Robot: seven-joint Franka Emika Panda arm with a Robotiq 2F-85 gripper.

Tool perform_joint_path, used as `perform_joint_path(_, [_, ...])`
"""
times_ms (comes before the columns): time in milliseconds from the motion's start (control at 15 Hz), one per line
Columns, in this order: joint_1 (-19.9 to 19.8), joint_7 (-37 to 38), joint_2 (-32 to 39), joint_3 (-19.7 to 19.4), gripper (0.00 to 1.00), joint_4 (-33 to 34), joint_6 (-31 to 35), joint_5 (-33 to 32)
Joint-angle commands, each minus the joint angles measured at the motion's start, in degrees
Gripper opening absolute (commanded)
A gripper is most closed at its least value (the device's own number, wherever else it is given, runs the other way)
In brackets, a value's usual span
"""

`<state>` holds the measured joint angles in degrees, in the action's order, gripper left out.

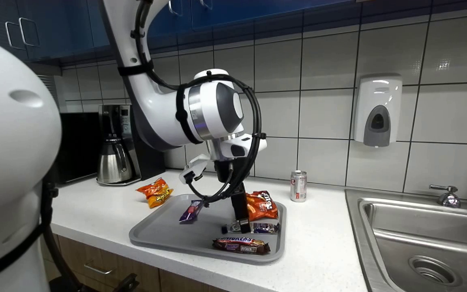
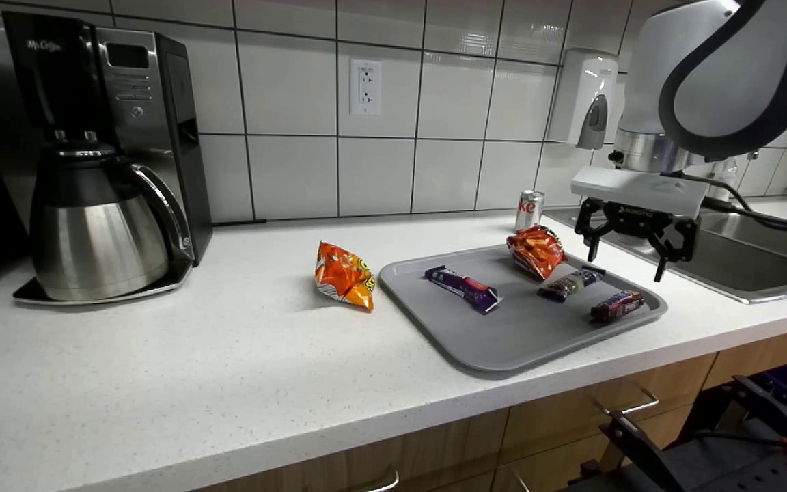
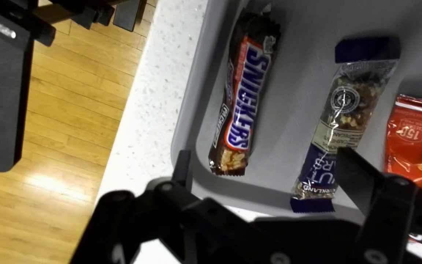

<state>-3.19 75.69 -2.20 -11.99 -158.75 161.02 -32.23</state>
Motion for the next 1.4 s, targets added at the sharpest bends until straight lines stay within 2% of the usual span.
perform_joint_path(0, [-3.0,-8.6,-5.0,2.1,1.00,-1.0,-1.3,0.1])
perform_joint_path(267, [-3.6,-21.0,-7.4,3.0,1.00,-1.0,-1.0,4.4])
perform_joint_path(333, [0.1,-24.6,-7.8,-0.5,1.00,-1.0,-1.3,5.8])
perform_joint_path(400, [-2.0,-29.5,-8.2,2.4,1.00,-1.0,-1.7,9.4])
perform_joint_path(467, [2.5,-33.4,-8.7,-1.5,1.00,-0.9,-2.3,11.3])
perform_joint_path(600, [6.8,-42.0,-10.3,-3.7,1.00,-0.9,-4.5,17.2])
perform_joint_path(733, [10.0,-50.1,-13.0,-5.6,1.00,-0.8,-8.5,22.4])
perform_joint_path(867, [11.4,-56.7,-15.7,-6.8,1.00,-0.9,-12.7,25.4])
perform_joint_path(933, [6.2,-61.6,-16.8,-1.2,1.00,-0.9,-14.7,28.9])
perform_joint_path(1200, [3.2,-68.5,-21.1,1.1,1.00,-0.9,-22.2,30.8])
perform_joint_path(1267, [2.7,-66.0,-17.0,2.3,1.00,0.0,-18.3,31.3])
perform_joint_path(1333, [2.3,-67.0,-17.9,2.5,1.00,0.0,-19.6,31.3])
